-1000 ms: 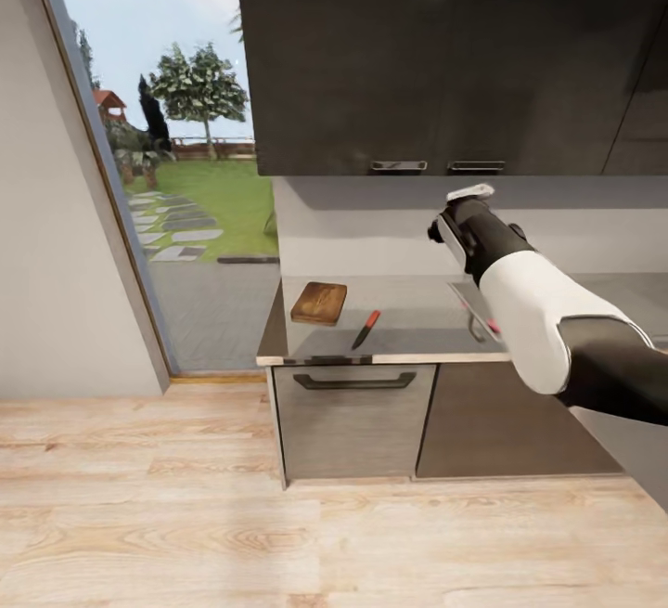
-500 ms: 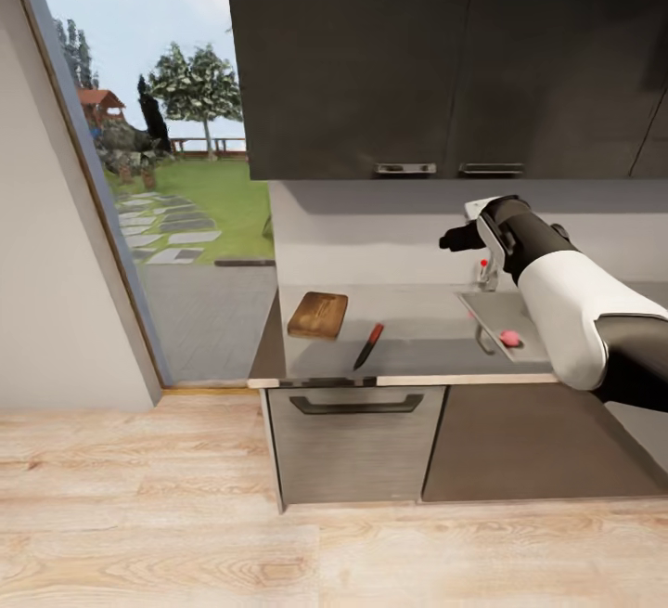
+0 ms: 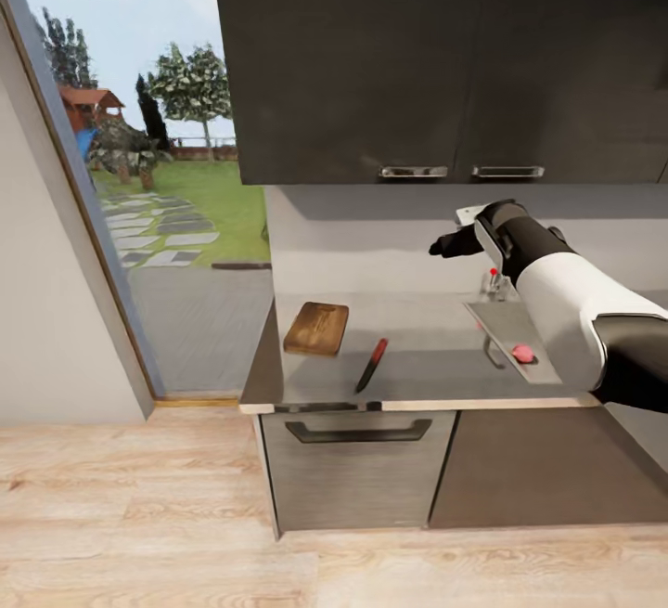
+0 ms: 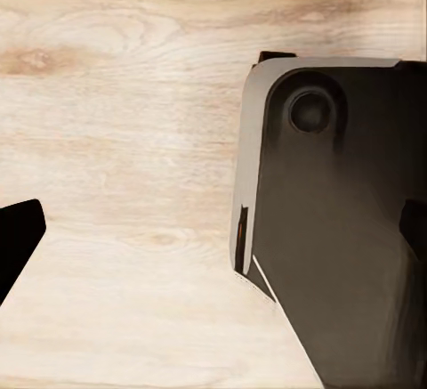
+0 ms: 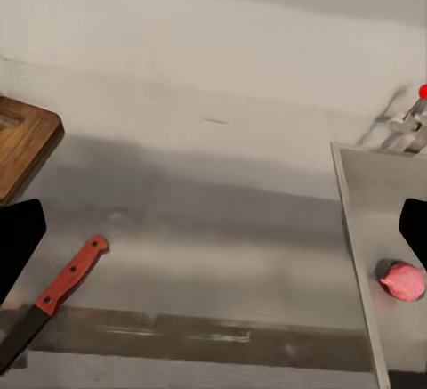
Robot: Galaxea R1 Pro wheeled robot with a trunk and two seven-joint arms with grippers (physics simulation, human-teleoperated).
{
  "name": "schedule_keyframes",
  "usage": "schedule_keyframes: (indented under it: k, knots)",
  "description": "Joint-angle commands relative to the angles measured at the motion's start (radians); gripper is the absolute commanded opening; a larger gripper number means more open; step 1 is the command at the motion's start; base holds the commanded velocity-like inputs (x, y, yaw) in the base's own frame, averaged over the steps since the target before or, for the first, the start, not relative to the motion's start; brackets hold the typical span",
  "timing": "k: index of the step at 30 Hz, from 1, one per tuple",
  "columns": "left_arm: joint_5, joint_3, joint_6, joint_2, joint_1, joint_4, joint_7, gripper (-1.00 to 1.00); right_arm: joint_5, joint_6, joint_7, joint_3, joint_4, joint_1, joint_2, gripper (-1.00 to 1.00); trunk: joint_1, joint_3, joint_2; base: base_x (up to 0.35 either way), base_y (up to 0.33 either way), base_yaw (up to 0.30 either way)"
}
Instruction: In the kitchen, take the Vidalia onion out of the sink, dice it on the chopping board with the paring knife, put the diced onion into the bowl on the countertop, then place both the paring knife and the chopping board into the sink.
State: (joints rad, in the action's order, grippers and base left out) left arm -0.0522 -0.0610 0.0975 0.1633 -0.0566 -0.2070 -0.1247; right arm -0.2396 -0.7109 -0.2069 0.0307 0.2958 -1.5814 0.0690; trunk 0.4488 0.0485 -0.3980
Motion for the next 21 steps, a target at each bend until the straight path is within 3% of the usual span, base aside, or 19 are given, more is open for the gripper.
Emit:
schedule_keyframes:
  k: [1, 15, 21]
  knots:
    - [-0.006, -0.007, -0.001, 0.001, 0.0, 0.005, -0.014, 1.0, -0.01, -0.004, -0.012, 0.003, -0.006, 0.0, 0.0, 1.0, 0.001, 0.002, -0.002, 0.32, 0.0, 0.0]
    - [-0.006, -0.01, -0.001, 0.002, 0.0, 0.044, -0.024, 1.0, -0.021, -0.002, -0.022, 0.009, -0.073, 0.0, -0.006, 1.0, 0.001, 0.002, -0.002, 0.313, 0.059, 0.0]
    - [-0.006, -0.008, -0.001, 0.0, 0.0, 0.046, -0.024, 1.0, -0.023, -0.001, -0.082, 0.009, -0.075, 0.002, -0.01, 1.0, 0.001, 0.002, -0.002, 0.288, 0.158, 0.0]
